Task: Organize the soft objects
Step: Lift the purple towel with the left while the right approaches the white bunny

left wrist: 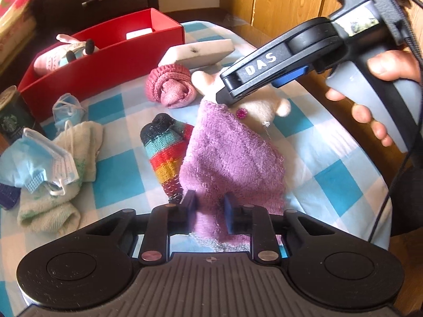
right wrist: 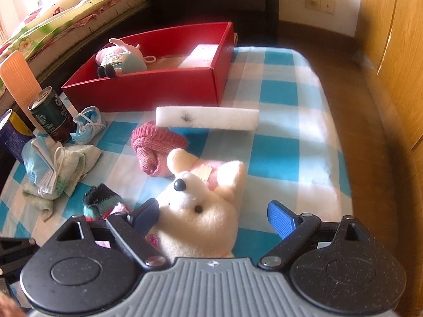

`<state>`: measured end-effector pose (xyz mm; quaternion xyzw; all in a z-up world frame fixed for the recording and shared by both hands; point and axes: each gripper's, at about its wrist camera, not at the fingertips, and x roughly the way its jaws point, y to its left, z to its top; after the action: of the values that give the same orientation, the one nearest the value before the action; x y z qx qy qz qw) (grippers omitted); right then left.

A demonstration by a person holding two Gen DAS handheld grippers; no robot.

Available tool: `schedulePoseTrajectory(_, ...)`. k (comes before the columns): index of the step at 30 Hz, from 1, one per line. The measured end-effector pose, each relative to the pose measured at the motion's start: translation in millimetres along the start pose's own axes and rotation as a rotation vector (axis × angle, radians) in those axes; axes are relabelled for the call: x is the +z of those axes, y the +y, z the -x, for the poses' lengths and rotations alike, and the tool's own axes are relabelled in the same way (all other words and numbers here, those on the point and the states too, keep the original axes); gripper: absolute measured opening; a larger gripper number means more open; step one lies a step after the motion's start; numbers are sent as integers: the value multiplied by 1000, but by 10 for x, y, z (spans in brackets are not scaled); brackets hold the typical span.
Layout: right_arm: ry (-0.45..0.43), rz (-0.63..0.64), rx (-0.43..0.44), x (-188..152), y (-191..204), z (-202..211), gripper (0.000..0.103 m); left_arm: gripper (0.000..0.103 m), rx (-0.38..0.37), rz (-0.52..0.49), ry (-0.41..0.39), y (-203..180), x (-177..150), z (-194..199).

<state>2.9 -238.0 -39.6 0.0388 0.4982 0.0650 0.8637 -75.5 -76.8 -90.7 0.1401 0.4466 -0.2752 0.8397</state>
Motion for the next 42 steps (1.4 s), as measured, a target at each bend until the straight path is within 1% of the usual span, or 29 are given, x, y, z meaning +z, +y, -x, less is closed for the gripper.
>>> schedulePoseTrajectory(2,5,8,0,-1,13,-17,68,15,-43,6,9,-4,-7,23)
schedulePoseTrajectory(4,10,7,4,3,15,-31,68,14,-77,14,8,-7,-15,53)
schedulePoseTrajectory(6,18,2,12,4,12,-40,68,14,-85,7,13,-25,-26,55)
schedulePoseTrajectory(8,30,-4,22,10,11,-50,68,14,-90,15,33,-44,-38,0)
schedulePoseTrajectory(9,38,-10,26,11,14,-56,68,16,-95,21,47,-52,-42,-37)
schedulePoseTrajectory(11,52,-15,36,11,31,-72,67,18,-91,-9,41,-98,-29,-45)
schedulePoseTrajectory(12,58,-13,44,9,45,-83,65,23,-92,-19,43,-114,-17,-49)
schedulePoseTrajectory(14,70,-16,57,9,63,-101,64,31,-103,-6,47,-121,-7,-72)
schedulePoseTrajectory(16,77,-18,57,4,68,-123,64,43,-117,-12,51,-155,6,-86)
schedulePoseTrajectory(18,81,-20,64,5,76,-129,64,66,-133,-20,52,-214,9,-106)
schedulePoseTrajectory(20,88,-5,58,2,105,-147,64,78,-116,-64,57,-318,5,-138)
schedulePoseTrajectory(22,99,10,57,-6,134,-178,64,79,-62,-104,49,-396,-10,-169)
schedulePoseTrajectory(28,102,27,39,-3,162,-216,64,81,-36,-44,43,-359,47,-248)
schedulePoseTrajectory(29,102,25,37,1,160,-217,62,80,-19,-51,39,-378,48,-254)
schedulePoseTrajectory(30,101,25,33,6,160,-215,60,80,-14,-55,36,-389,56,-258)
schedulePoseTrajectory(31,102,25,35,12,157,-214,59,79,-16,-54,36,-392,64,-260)
schedulePoseTrajectory(34,104,18,41,18,144,-202,57,68,-20,-37,35,-380,85,-249)
schedulePoseTrajectory(35,105,17,44,19,142,-199,56,55,-12,-38,28,-383,88,-234)
schedulePoseTrajectory(36,105,15,46,12,141,-199,54,37,-25,-42,25,-382,93,-215)
schedulePoseTrajectory(37,104,10,49,8,138,-198,54,26,-56,-24,33,-363,108,-197)
schedulePoseTrajectory(38,104,3,55,1,129,-195,52,19,-67,2,39,-336,115,-178)
schedulePoseTrajectory(39,102,-6,60,-5,114,-191,51,16,-74,12,45,-316,119,-165)
schedulePoseTrajectory(42,92,-30,74,-21,79,-168,49,15,-98,32,59,-281,112,-112)
